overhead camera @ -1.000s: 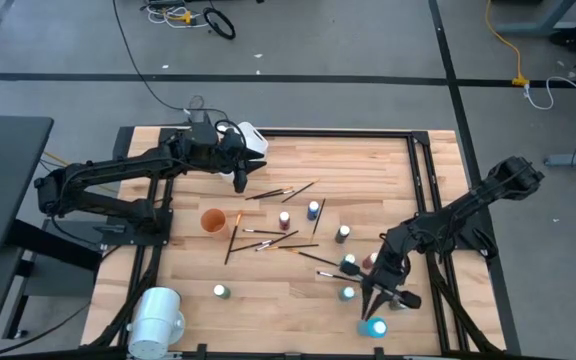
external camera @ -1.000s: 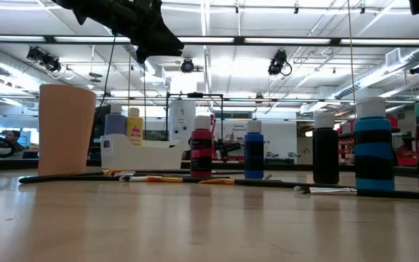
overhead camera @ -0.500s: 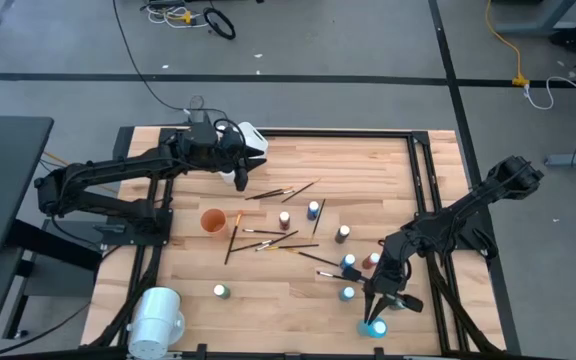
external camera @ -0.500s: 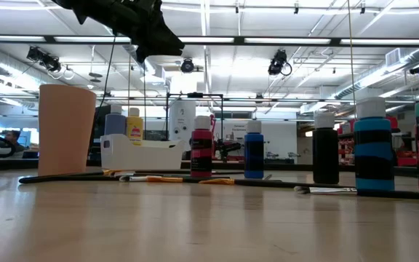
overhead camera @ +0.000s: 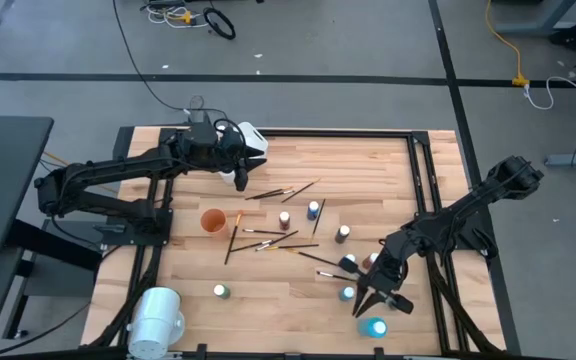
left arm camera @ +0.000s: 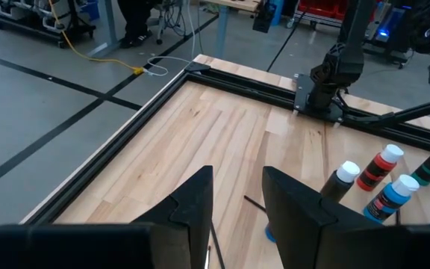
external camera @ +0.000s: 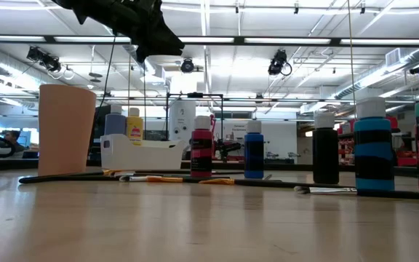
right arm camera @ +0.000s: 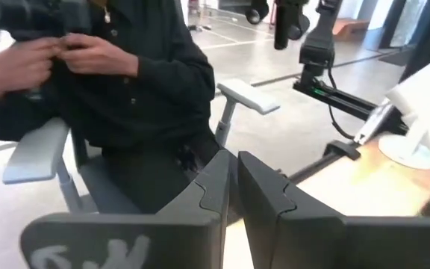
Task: Pick & Place Paint Supplies
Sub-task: Put the large light blue paint bottle into the white bin
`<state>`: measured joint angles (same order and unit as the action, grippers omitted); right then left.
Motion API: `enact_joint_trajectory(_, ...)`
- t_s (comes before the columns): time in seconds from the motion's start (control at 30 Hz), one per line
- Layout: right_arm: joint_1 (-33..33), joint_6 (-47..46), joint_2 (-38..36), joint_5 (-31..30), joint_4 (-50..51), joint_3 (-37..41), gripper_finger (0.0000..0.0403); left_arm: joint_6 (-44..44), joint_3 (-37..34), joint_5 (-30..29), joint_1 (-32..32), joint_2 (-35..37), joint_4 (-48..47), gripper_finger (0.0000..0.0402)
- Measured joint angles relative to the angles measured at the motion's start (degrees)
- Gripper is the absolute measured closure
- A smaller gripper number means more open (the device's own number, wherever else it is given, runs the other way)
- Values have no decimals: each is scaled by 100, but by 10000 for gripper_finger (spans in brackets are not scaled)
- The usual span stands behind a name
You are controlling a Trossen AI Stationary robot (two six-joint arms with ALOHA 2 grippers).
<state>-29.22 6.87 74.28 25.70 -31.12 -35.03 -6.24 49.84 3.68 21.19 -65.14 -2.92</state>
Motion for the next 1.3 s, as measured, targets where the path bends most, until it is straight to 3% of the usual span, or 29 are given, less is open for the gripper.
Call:
enact_joint_trajectory(0.2, -82, -41, 0, 507, -100, 0, 369, 0, 0, 0, 0, 0, 0, 277)
enact_joint_trajectory(0.47, -288, -36, 0, -341, -82, 0, 369, 0, 0, 0, -2, 0, 0, 277)
enact_joint_trajectory(0.8, -564, 240, 0, -305, -148, 0, 369, 0, 0, 0, -1, 0, 0, 277)
enact_joint_trajectory(1.1, -591, 221, 0, -1978, -258, 2, 369, 0, 0, 0, -1, 1, 0, 277)
enact_joint_trajectory(1.3, -590, -36, 0, -2500, -244, 2, 369, 0, 0, 0, 0, 0, 0, 277)
